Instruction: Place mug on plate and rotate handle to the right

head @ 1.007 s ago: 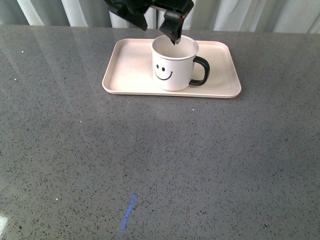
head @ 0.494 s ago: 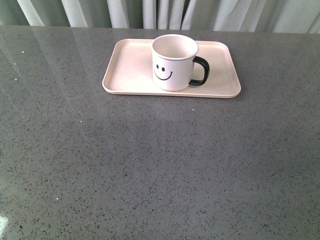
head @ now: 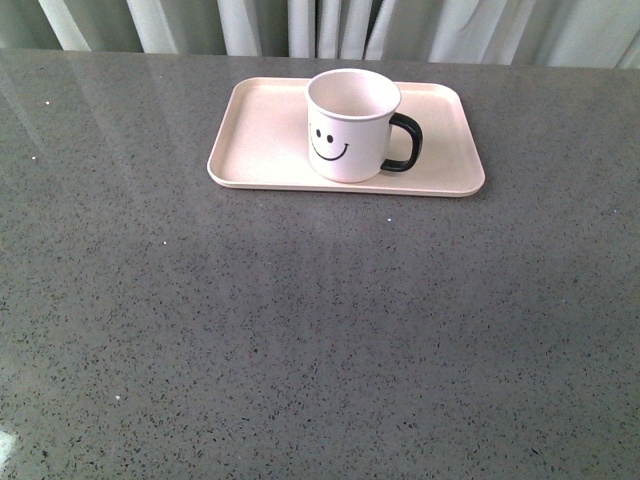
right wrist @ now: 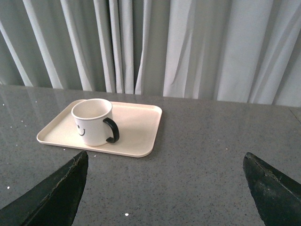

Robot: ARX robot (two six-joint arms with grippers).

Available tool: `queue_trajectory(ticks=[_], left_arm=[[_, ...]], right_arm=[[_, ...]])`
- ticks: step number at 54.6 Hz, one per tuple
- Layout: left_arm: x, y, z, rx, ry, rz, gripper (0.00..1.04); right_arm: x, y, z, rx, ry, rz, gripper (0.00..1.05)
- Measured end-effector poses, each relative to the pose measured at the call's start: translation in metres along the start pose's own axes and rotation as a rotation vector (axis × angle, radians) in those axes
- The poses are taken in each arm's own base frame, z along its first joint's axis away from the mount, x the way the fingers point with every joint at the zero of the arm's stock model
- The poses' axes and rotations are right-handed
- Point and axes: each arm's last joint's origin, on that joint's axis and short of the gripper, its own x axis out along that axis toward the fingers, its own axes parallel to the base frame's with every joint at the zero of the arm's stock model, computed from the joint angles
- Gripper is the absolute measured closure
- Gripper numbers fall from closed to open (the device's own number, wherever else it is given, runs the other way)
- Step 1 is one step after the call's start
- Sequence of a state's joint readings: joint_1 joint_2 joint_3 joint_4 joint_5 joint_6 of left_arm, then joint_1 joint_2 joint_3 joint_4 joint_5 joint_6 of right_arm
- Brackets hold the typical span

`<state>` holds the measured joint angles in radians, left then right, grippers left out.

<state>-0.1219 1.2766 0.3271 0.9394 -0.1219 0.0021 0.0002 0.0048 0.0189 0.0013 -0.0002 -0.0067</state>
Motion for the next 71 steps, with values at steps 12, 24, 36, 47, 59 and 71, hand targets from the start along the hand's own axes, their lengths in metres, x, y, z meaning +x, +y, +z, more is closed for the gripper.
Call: queue_trajectory(ticks=[12, 24, 36, 47, 59, 71], left_arm=[[-0.027, 0.008, -0.008, -0.001, -0.006, -0.008, 1.03], [-0.047, 0.018, -0.014, 0.0, -0.001, -0.024, 1.03], [-0.064, 0.024, -0.02, -0.001, -0.011, -0.005, 1.03], [-0.077, 0.024, -0.029, -0.001, 0.008, -0.004, 1.03], [-0.09, 0.024, -0.027, -0.001, -0.001, -0.004, 1.03], [-0.102, 0.024, -0.022, -0.001, -0.019, -0.004, 1.03]], right_arm=[[0.0, 0.0, 0.0, 0.0, 0.0, 0.0, 0.09], [0.0, 0.0, 0.0, 0.0, 0.0, 0.0, 0.09], [0.0, 0.0, 0.0, 0.0, 0.0, 0.0, 0.09], [0.0, 0.0, 0.0, 0.0, 0.0, 0.0, 0.09], [0.0, 0.0, 0.0, 0.0, 0.0, 0.0, 0.09], [0.0, 0.0, 0.0, 0.0, 0.0, 0.0, 0.09]])
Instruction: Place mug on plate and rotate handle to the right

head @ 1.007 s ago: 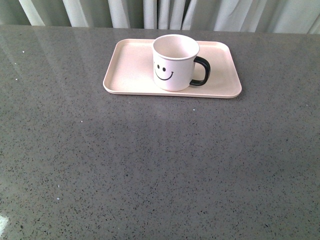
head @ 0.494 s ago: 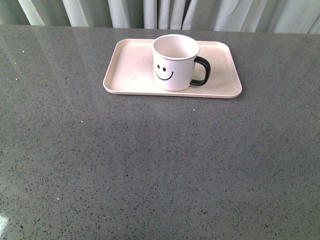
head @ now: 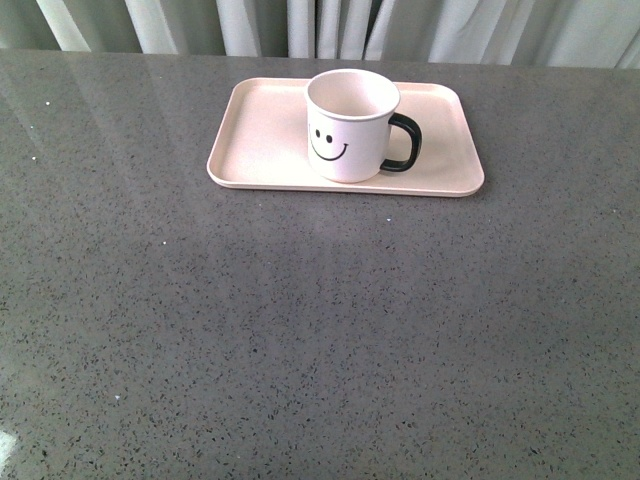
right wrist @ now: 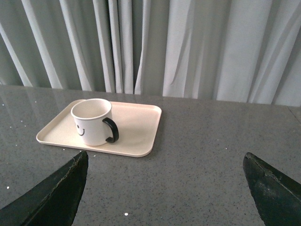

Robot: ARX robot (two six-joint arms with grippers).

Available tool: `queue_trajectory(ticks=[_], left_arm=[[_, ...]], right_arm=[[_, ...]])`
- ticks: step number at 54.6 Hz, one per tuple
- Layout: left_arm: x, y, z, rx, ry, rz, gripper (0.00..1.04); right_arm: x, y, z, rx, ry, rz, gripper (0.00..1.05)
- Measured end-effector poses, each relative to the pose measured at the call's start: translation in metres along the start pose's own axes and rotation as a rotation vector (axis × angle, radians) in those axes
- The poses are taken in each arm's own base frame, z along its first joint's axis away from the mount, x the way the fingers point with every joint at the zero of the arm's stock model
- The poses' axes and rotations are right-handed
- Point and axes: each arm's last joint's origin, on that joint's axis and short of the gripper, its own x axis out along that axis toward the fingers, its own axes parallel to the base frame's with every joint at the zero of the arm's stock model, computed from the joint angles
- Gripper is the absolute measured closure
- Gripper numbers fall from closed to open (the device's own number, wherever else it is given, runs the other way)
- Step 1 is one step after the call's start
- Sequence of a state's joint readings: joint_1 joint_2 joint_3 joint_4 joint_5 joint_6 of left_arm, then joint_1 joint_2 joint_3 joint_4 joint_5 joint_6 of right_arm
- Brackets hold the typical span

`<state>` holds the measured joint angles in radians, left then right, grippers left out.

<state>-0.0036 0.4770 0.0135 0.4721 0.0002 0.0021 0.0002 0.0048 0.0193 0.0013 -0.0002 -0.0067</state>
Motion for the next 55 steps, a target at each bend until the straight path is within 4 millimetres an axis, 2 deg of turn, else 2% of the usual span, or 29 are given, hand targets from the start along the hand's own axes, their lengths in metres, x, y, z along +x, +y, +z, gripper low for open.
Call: queue_trajectory(ticks=[55], left_arm=[[-0.03, 0.0, -0.003, 0.0, 0.013, 0.001, 1.03]], right_arm=[[0.0, 0.0, 0.0, 0.0, 0.0, 0.0, 0.09]])
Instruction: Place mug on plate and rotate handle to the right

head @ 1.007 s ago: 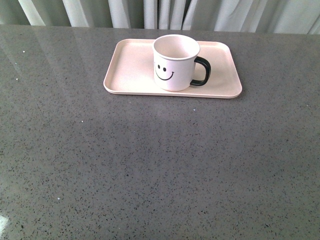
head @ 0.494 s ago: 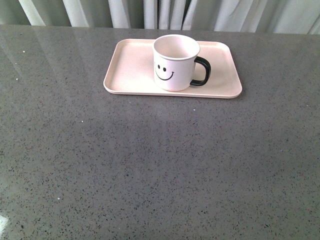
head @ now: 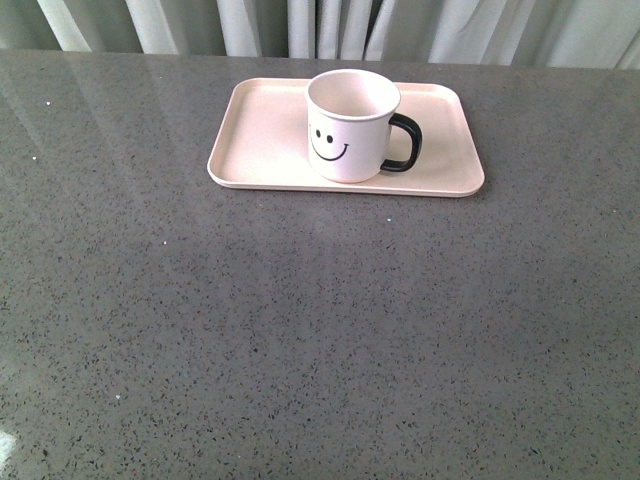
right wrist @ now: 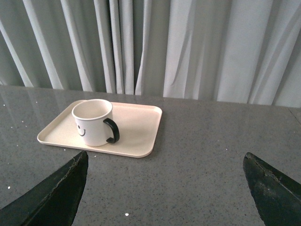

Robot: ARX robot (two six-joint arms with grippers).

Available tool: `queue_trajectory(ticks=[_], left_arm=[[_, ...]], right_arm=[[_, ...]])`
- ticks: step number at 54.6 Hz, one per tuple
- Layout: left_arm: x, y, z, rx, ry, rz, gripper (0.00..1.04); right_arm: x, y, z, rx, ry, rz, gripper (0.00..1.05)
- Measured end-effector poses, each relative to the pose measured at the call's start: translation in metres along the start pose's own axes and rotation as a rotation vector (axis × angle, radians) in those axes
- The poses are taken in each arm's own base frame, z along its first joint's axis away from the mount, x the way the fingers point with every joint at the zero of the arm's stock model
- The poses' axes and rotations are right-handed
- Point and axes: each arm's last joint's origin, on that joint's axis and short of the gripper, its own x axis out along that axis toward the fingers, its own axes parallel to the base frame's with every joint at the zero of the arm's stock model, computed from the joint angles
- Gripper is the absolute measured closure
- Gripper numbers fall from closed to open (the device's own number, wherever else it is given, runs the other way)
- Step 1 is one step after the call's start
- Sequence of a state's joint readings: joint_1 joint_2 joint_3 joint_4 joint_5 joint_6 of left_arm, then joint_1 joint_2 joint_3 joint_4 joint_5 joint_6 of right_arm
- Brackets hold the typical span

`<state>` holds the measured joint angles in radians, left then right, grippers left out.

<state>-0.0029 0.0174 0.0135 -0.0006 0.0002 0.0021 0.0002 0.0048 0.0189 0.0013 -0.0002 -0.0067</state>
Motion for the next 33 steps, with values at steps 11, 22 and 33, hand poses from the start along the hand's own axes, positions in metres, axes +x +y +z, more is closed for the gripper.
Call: queue_trajectory(ticks=[11, 22, 33], left_arm=[[0.0, 0.0, 0.0001, 0.0, -0.001, 0.0, 1.0], [-0.0001, 0.0, 0.0001, 0.0, -0.002, 0.0, 0.55], [-0.0001, 0.0, 0.0001, 0.0, -0.002, 0.0, 0.14]], right_arm=[[0.0, 0.0, 0.0, 0.0, 0.0, 0.0, 0.09], [0.0, 0.0, 0.0, 0.0, 0.0, 0.0, 0.09], [0.0005, -0.0002, -0.0007, -0.007, 0.027, 0.008, 0.09]])
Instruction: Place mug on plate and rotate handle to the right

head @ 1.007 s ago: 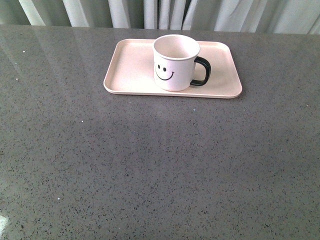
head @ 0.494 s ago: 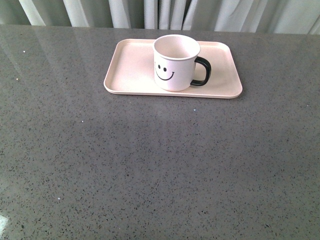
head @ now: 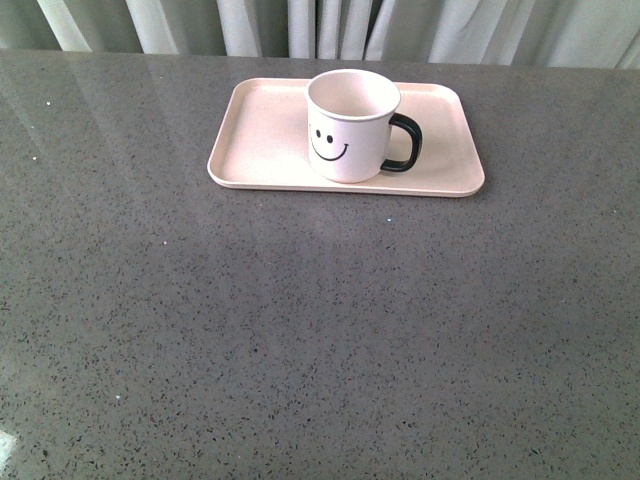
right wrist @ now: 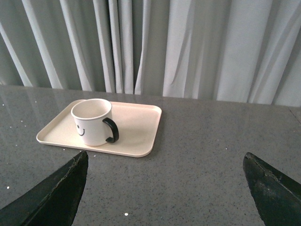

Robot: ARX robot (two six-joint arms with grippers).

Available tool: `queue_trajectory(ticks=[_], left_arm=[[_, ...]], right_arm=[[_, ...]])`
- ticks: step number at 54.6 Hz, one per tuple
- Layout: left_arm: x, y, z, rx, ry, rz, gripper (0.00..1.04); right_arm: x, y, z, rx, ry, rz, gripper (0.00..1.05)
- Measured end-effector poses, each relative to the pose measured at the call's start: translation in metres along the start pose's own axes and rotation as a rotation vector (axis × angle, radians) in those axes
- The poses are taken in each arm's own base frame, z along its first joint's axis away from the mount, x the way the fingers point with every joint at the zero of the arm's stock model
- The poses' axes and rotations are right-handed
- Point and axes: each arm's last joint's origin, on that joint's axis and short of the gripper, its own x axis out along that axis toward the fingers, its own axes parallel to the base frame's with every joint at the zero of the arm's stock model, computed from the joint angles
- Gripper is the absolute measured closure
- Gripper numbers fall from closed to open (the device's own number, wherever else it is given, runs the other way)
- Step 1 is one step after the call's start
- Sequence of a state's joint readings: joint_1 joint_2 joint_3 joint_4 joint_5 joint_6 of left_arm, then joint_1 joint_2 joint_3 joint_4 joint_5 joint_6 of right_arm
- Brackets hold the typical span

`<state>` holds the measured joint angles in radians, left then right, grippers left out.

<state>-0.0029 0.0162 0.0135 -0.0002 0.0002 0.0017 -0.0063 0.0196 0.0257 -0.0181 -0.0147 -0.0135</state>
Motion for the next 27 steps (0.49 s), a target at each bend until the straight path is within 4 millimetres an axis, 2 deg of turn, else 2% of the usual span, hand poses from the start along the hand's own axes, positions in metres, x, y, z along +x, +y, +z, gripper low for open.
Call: queue_trajectory(ticks=[1, 3, 5, 7, 11, 16, 27], left_arm=[[0.0, 0.0, 0.0, 0.0, 0.0, 0.0, 0.12], [0.0, 0.0, 0.0, 0.001, 0.0, 0.002, 0.08], [0.0, 0.0, 0.0, 0.0, 0.0, 0.0, 0.1], [0.0, 0.0, 0.0, 0.0, 0.0, 0.0, 0.1], [0.0, 0.0, 0.0, 0.0, 0.0, 0.001, 0.09], [0.0, 0.0, 0.0, 0.0, 0.0, 0.001, 0.09], [0.0, 0.0, 0.0, 0.0, 0.0, 0.0, 0.09]], right_arm=[[0.0, 0.0, 0.0, -0.012, 0.031, 0.031, 0.09], [0.001, 0.0, 0.001, -0.044, 0.22, 0.143, 0.09], [0.008, -0.001, 0.007, -0.051, 0.451, 0.271, 0.09], [0.019, -0.001, 0.012, -0.059, 0.541, 0.337, 0.09], [0.052, -0.005, 0.03, -0.095, 0.565, 0.341, 0.09], [0.105, -0.009, 0.048, -0.113, 0.556, 0.292, 0.09], [0.214, 0.001, 0.054, -0.027, 0.684, 0.198, 0.09]])
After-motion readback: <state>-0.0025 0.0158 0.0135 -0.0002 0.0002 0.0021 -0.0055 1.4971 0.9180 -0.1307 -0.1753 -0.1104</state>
